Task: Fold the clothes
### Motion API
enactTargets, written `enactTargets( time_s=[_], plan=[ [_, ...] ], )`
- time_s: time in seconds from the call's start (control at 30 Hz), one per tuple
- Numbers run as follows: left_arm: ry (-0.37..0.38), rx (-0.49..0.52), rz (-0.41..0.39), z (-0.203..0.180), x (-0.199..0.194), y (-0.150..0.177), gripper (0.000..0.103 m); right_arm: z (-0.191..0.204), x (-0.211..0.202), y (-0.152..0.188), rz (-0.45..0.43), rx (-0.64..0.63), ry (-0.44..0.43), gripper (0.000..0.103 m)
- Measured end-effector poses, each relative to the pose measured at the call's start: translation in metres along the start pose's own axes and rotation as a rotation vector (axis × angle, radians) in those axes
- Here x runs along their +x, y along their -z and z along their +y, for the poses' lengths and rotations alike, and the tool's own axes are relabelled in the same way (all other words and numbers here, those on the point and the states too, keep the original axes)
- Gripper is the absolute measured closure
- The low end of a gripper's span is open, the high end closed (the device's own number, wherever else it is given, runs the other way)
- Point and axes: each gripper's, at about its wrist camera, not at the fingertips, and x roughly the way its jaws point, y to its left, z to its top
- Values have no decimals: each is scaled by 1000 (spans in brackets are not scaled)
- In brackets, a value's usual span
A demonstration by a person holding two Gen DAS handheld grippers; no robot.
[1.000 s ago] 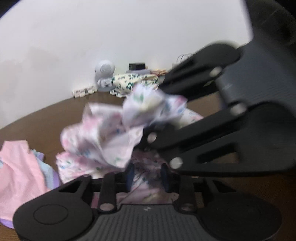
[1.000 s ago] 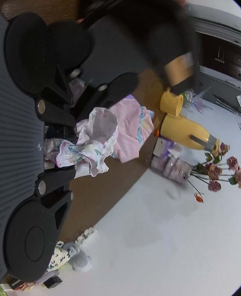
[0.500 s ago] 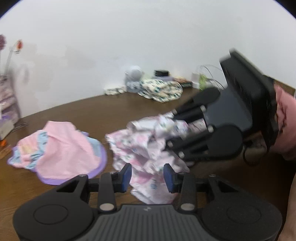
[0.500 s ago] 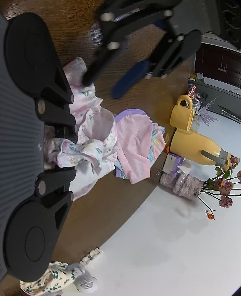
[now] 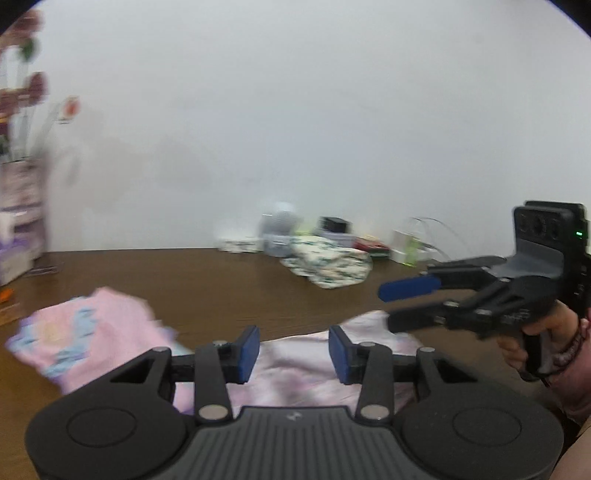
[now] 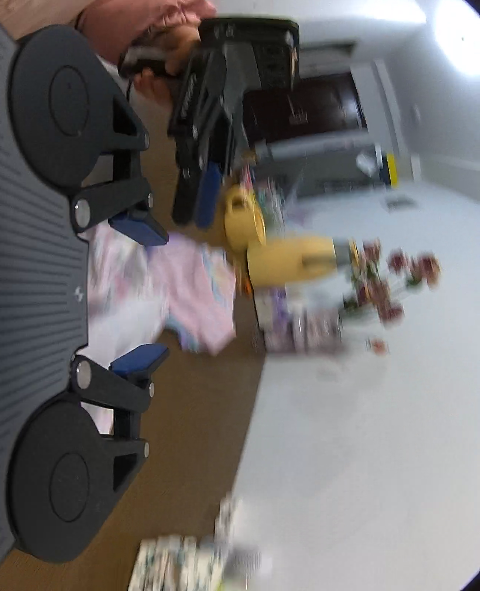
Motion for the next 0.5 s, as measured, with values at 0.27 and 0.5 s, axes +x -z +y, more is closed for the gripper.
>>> enactTargets(
  time_s=[0.27,0.5],
  plan=[
    [-38,137,152,-37,62,3,78,-46,0,41,132,90,144,78],
    [-135,89,251,-20,66,25,78,-54,19,67,186,109,100,78]
  ],
)
